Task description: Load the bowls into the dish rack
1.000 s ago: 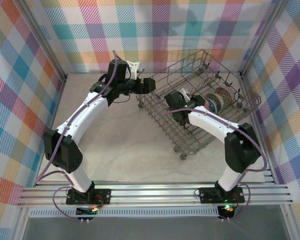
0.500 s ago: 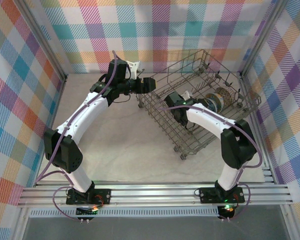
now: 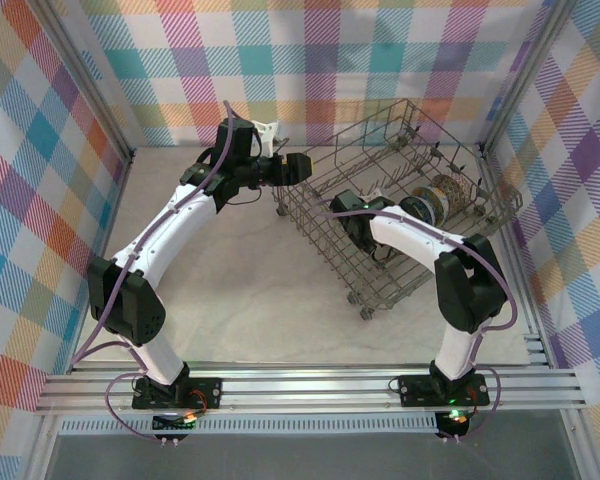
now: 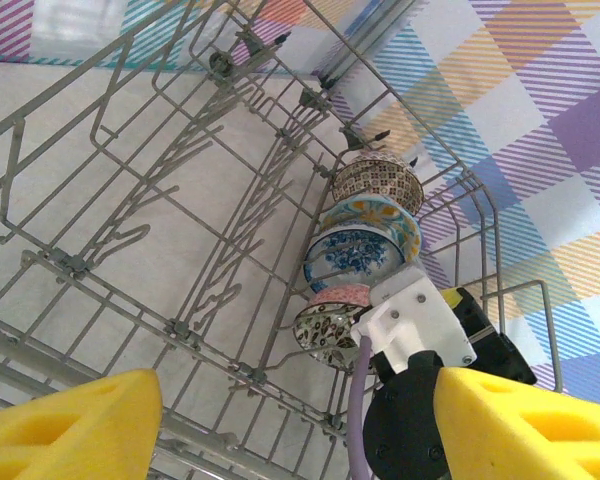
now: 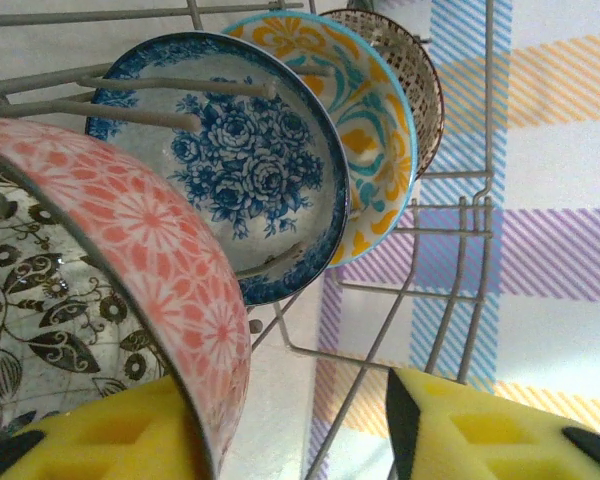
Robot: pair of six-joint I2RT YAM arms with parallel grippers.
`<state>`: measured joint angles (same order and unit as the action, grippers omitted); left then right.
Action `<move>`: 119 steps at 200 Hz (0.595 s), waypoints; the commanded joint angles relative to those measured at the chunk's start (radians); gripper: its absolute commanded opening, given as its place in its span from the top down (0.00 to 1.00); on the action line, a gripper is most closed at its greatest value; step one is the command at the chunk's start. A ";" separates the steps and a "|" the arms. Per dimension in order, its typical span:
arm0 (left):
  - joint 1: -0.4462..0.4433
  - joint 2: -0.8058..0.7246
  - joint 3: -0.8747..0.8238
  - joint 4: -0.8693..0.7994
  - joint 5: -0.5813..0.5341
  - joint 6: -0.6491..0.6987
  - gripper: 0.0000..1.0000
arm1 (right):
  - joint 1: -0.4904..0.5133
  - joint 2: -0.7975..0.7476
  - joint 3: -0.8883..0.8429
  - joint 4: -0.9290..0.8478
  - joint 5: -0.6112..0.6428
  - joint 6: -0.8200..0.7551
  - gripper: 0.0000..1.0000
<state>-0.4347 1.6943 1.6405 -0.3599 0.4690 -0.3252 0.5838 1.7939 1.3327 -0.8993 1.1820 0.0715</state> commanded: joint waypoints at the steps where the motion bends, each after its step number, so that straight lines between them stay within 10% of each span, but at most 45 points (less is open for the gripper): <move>1: 0.011 -0.014 0.008 0.025 -0.007 -0.008 0.27 | -0.013 -0.006 0.011 0.000 -0.014 -0.006 0.45; 119: 0.004 0.037 0.078 -0.025 -0.060 -0.027 0.27 | -0.059 -0.150 -0.044 0.288 -0.285 -0.241 0.10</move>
<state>-0.4351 1.7142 1.6726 -0.3668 0.4324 -0.3340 0.5297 1.7042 1.3182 -0.7090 1.0080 -0.0895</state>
